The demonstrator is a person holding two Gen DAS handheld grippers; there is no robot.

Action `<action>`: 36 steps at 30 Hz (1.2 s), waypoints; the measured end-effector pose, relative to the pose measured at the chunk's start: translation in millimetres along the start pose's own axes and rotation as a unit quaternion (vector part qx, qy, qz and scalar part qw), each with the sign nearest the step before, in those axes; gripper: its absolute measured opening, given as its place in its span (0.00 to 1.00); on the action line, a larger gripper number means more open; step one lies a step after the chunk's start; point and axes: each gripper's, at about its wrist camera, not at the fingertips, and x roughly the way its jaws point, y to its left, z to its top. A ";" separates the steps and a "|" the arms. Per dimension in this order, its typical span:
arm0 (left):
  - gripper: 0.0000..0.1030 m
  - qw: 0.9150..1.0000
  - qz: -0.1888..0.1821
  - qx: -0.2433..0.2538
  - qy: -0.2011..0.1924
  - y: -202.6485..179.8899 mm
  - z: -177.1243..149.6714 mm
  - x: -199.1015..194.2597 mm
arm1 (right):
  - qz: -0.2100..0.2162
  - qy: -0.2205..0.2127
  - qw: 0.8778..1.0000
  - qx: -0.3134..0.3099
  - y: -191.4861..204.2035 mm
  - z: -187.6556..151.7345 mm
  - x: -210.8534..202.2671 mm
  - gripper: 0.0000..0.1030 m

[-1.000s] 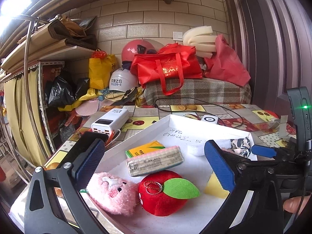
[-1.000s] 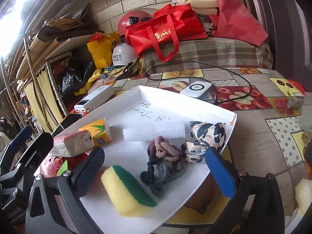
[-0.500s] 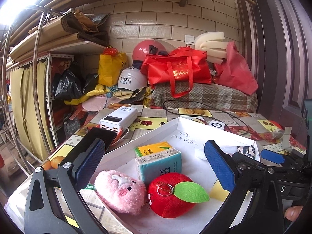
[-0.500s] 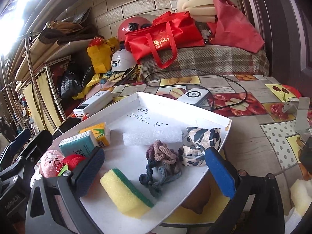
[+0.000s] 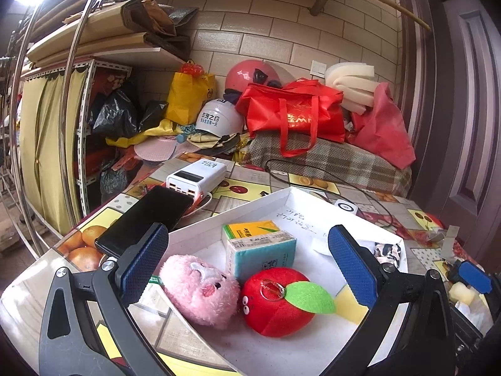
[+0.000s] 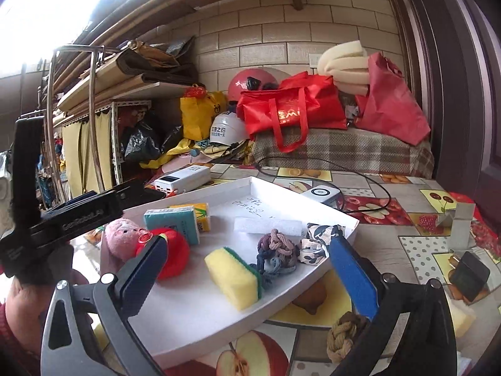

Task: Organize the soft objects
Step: 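Withdraw both tools from the tray toward the remaining items, then grasp the white foam sheet with the left tool while the right tool grasps the white sock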

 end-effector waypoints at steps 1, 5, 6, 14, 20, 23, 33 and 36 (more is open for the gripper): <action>1.00 1.000 -0.007 0.014 -0.001 -6.6 -1.9 -4.2 | 0.005 -0.004 1.000 -0.007 -0.1 -2.3 -9.3 1.00; 1.00 0.995 -0.044 0.088 -0.007 -43.1 -12.9 -23.6 | 0.004 0.001 1.000 0.000 -22.2 -13.8 -41.4 1.00; 1.00 0.992 -0.057 0.109 -0.008 -53.9 -16.3 -28.8 | -0.003 0.003 1.000 0.012 -33.3 -16.3 -48.9 1.00; 1.00 0.949 -0.236 0.193 0.077 -131.8 -43.3 -53.3 | -0.097 0.050 0.985 0.131 -145.7 -37.8 -91.6 1.00; 1.00 0.885 -0.338 0.264 0.181 -203.2 -73.5 -61.2 | -0.067 0.134 0.971 0.187 -194.6 -58.2 -89.5 1.00; 1.00 0.863 -0.352 0.293 0.214 -230.0 -86.5 -58.2 | -0.032 0.151 0.970 0.186 -192.9 -64.0 -87.2 0.97; 0.99 0.850 -0.341 0.297 0.271 -250.6 -99.6 -32.9 | 0.020 0.227 0.958 0.174 -180.2 -65.8 -38.8 0.61; 0.99 0.846 -0.340 0.306 0.273 -256.8 -101.6 -30.2 | 0.028 0.239 0.959 0.151 -172.4 -66.0 -37.6 0.36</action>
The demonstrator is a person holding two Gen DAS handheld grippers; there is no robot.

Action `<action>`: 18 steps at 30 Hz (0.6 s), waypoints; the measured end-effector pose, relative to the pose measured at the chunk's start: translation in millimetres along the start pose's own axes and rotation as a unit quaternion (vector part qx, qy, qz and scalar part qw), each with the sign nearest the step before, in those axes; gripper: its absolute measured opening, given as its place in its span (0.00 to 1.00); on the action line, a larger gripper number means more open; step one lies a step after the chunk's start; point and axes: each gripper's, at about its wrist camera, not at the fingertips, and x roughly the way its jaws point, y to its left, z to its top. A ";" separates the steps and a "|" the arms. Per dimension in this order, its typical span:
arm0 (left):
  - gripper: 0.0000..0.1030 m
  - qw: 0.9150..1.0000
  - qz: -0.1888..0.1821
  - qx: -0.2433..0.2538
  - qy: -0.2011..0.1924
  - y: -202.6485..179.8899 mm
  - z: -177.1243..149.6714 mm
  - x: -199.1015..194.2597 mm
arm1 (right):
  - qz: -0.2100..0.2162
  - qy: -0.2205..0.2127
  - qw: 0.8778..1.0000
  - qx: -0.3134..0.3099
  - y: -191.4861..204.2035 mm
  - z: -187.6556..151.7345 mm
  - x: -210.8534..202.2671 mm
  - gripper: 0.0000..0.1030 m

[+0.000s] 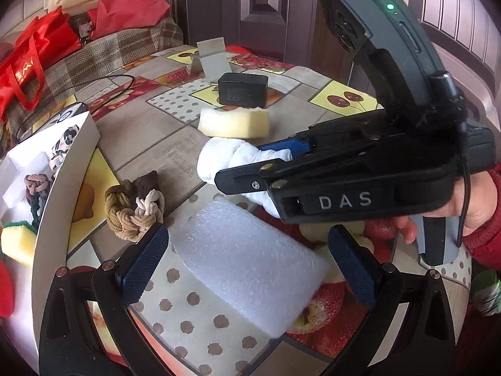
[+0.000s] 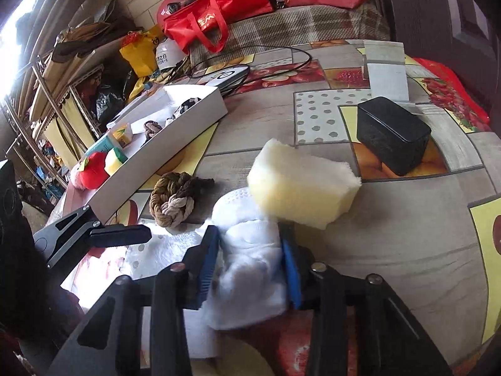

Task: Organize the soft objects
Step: 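Grasp the white foam sheet with the left tool while the right tool grasps the white sock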

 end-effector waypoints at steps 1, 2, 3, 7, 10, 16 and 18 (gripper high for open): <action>0.99 1.000 0.001 0.003 0.004 -0.8 0.7 2.0 | -0.001 -0.001 1.000 -0.007 1.7 -1.6 -2.0 0.36; 0.96 1.000 0.003 0.004 0.009 -1.3 1.3 4.1 | 0.000 -0.004 1.000 -0.011 2.8 -4.0 -5.5 0.35; 0.91 1.000 0.003 0.004 0.015 -1.1 1.5 6.5 | 0.002 -0.012 1.000 -0.013 2.4 -6.5 -10.7 0.35; 0.64 1.000 0.002 0.000 0.021 2.9 1.8 8.4 | 0.021 -0.096 0.995 -0.001 -5.5 -14.9 -48.0 0.35; 0.59 1.000 0.011 0.013 0.012 -2.1 1.2 5.7 | 0.000 -0.136 0.991 0.004 -8.8 -20.4 -66.6 0.36; 0.58 0.996 0.041 0.051 -0.058 -18.4 -4.2 -20.9 | -0.023 -0.172 0.985 0.019 -11.2 -22.4 -79.3 0.36; 0.58 0.992 0.053 0.050 -0.104 -19.1 -8.1 -37.9 | -0.033 -0.188 0.981 0.021 -10.2 -23.3 -83.7 0.36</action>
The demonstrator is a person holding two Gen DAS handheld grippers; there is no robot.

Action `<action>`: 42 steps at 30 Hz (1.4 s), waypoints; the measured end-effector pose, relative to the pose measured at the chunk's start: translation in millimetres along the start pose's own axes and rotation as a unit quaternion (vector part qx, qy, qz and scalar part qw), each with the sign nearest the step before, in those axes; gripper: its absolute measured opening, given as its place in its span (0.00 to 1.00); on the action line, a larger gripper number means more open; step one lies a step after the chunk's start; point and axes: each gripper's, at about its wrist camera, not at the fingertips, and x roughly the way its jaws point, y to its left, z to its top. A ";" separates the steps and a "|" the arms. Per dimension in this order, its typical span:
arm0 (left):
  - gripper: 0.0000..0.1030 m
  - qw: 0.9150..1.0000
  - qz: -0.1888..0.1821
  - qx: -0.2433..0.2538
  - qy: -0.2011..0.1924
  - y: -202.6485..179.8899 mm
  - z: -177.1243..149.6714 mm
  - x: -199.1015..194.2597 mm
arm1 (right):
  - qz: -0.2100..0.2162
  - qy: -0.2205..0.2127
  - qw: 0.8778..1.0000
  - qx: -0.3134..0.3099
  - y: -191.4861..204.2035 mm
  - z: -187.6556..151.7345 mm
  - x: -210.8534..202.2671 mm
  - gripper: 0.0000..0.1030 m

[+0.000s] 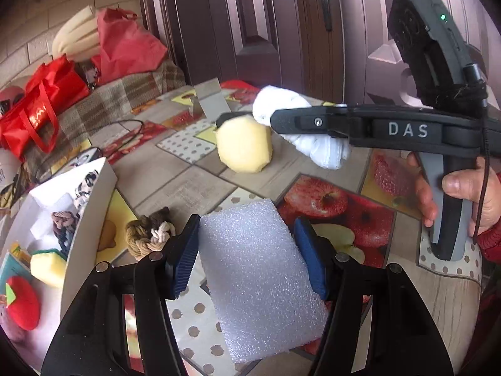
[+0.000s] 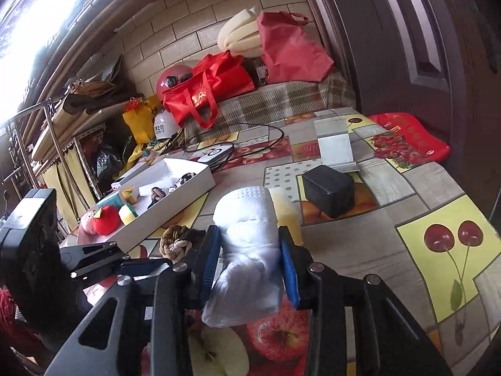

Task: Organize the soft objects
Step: 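Grasp the white foam sheet with the left tool while the right tool grasps the white sock, then carry the foam sheet with the left tool while the right tool carries the sock over the tray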

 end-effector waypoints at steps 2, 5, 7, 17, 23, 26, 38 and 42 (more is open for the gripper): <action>0.58 0.998 0.033 -0.016 -0.053 4.2 -3.0 -21.6 | -0.012 -0.019 1.000 -0.001 -0.8 -0.2 -6.9 0.36; 0.59 0.989 0.079 -0.047 -0.115 13.2 -9.3 -46.8 | -0.034 -0.047 0.998 -0.008 0.4 -0.1 -15.9 0.36; 0.59 0.984 0.099 -0.062 -0.131 20.4 -11.1 -53.8 | -0.046 -0.061 0.997 -0.019 4.7 -0.4 -19.5 0.36; 0.59 0.977 0.124 -0.105 -0.138 44.6 -19.3 -61.9 | -0.061 -0.062 0.994 -0.067 23.2 -0.5 -13.0 0.36; 0.59 0.972 0.153 -0.110 -0.137 55.0 -29.2 -69.0 | -0.048 -0.045 0.993 -0.100 43.2 -0.8 4.4 0.36; 0.59 0.969 0.168 -0.117 -0.135 67.7 -35.8 -75.2 | -0.035 -0.037 0.991 -0.125 60.2 -2.6 13.9 0.36; 0.59 0.950 0.237 -0.161 -0.124 123.2 -59.3 -88.5 | 0.008 -0.012 0.987 -0.162 115.0 -2.5 57.1 0.36; 0.59 0.942 0.264 -0.172 -0.119 143.4 -61.1 -85.0 | 0.024 -0.007 0.985 -0.172 135.3 -1.1 73.3 0.36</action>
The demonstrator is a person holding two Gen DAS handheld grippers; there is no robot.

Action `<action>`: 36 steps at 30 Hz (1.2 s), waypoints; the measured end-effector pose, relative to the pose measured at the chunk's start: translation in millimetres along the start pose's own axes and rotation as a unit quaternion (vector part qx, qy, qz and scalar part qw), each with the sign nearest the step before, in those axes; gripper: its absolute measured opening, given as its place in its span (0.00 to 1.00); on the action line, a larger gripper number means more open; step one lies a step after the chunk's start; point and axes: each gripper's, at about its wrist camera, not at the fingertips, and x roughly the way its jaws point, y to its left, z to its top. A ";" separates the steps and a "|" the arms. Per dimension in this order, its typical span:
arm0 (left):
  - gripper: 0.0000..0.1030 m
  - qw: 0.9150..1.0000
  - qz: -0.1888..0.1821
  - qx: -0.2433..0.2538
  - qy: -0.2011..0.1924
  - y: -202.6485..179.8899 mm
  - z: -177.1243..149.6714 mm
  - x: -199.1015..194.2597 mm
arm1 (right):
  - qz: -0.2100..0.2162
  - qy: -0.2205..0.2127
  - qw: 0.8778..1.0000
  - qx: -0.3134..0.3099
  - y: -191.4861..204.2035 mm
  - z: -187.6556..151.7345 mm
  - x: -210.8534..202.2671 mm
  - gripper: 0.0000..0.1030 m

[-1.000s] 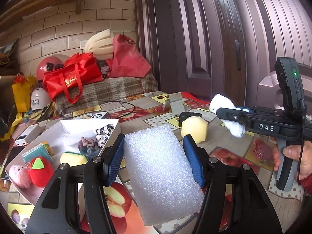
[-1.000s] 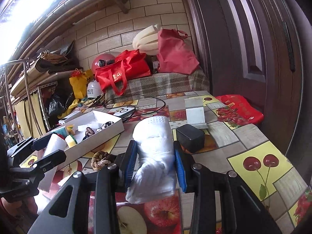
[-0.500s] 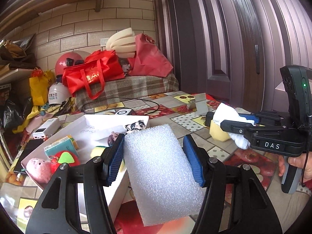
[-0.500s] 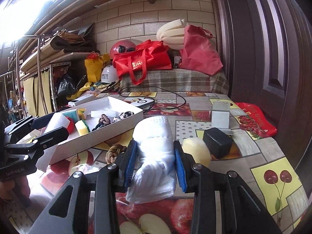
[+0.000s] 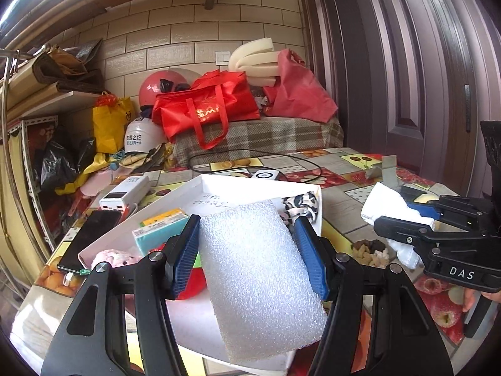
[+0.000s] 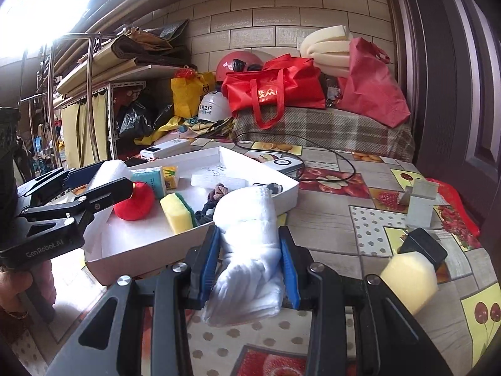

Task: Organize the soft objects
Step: 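Carry the foam sheet with the left tool while the right tool carries the sock over the tray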

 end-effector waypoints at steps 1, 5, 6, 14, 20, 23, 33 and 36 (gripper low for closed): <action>0.59 1.000 0.005 -0.002 0.000 3.4 0.7 3.4 | 0.003 0.000 1.000 -0.001 4.5 2.3 5.0 0.36; 0.59 1.000 0.021 -0.019 0.009 19.3 2.1 17.9 | 0.014 -0.001 1.000 0.004 20.5 12.0 24.8 0.36; 0.59 0.999 0.027 -0.023 0.009 22.9 2.3 19.8 | 0.016 -0.002 1.000 0.005 23.8 14.3 29.4 0.36; 0.59 0.998 0.040 -0.045 0.011 43.6 5.9 32.0 | 0.019 0.006 1.000 0.011 36.4 28.1 60.0 0.36; 0.59 0.998 0.039 -0.041 0.013 44.6 7.7 38.0 | 0.016 0.013 1.000 0.019 37.8 36.3 78.7 0.36; 0.59 0.998 0.040 -0.046 0.018 47.8 9.2 42.9 | 0.015 0.018 1.000 0.020 39.1 40.2 87.0 0.36; 0.59 0.998 0.034 -0.054 0.028 54.6 11.0 52.1 | 0.006 0.029 0.999 0.034 35.1 52.8 118.3 0.36; 0.59 0.998 0.032 -0.045 0.029 51.0 13.3 55.8 | 0.004 0.035 0.999 0.035 35.7 54.6 124.6 0.36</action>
